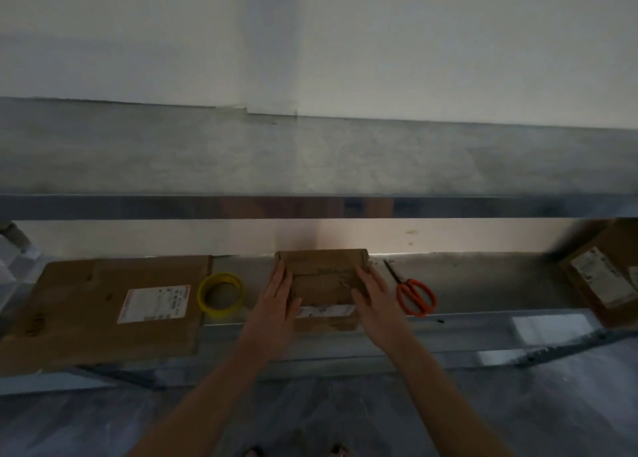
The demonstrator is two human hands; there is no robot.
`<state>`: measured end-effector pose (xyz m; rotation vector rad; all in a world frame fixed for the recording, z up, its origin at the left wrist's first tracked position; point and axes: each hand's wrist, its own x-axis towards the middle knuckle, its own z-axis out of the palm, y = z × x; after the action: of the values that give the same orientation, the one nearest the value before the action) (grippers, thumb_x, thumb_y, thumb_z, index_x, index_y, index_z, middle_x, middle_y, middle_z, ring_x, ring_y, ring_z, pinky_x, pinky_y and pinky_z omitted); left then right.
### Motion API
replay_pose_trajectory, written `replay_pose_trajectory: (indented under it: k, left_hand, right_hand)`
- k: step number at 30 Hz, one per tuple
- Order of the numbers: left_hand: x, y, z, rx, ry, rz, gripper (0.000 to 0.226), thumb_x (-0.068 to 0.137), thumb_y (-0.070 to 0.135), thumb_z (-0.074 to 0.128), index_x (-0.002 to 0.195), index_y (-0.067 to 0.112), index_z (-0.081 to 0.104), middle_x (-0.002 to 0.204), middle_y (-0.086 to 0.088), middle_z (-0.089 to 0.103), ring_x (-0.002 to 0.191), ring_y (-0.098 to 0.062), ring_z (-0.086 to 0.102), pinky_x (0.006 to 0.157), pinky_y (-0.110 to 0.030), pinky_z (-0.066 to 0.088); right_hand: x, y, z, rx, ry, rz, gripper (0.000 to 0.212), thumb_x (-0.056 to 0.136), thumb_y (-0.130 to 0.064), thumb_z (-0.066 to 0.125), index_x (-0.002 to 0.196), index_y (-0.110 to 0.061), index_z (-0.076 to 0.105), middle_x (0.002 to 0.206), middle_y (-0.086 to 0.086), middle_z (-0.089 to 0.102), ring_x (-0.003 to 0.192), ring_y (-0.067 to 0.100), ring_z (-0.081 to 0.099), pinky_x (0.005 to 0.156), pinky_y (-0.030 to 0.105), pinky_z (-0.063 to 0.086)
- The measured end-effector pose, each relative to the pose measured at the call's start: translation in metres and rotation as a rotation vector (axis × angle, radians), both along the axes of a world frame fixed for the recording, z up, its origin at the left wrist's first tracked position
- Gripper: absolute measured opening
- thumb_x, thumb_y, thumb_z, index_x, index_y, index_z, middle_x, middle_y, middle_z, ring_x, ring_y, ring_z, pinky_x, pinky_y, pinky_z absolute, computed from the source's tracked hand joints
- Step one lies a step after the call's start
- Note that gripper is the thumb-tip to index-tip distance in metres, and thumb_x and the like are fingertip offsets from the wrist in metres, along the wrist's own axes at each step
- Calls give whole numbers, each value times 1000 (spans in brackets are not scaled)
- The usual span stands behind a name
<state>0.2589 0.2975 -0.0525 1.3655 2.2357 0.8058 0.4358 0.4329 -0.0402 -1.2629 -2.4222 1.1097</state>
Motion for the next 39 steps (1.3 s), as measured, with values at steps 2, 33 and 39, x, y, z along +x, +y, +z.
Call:
replay_pose_trajectory:
  k: [2,33,39]
  left_hand:
    - [5,4,1,-5,-120,53,67,101,32,40,154,18,2,158,14,-14,145,-12,14,118,-28,18]
    - [29,17,2,21,-403,247,53,89,36,65,136,46,43,124,-7,43,117,-22,49,105,-35,42]
    - [48,7,-11,212,-410,269,67,81,29,75,130,56,37,122,6,40,105,4,48,86,-10,44]
  right_hand:
    - [-2,7,-4,-40,25,31,57,102,-28,49,155,-24,26,163,-1,13,146,18,24,108,19,20]
    - [18,-35,3,-448,427,-172,74,93,-16,64,154,-24,21,148,2,45,130,19,49,109,46,43]
    - [16,-23,-4,-429,421,-30,100,75,-10,83,151,-31,21,143,-5,45,128,11,50,106,35,47]
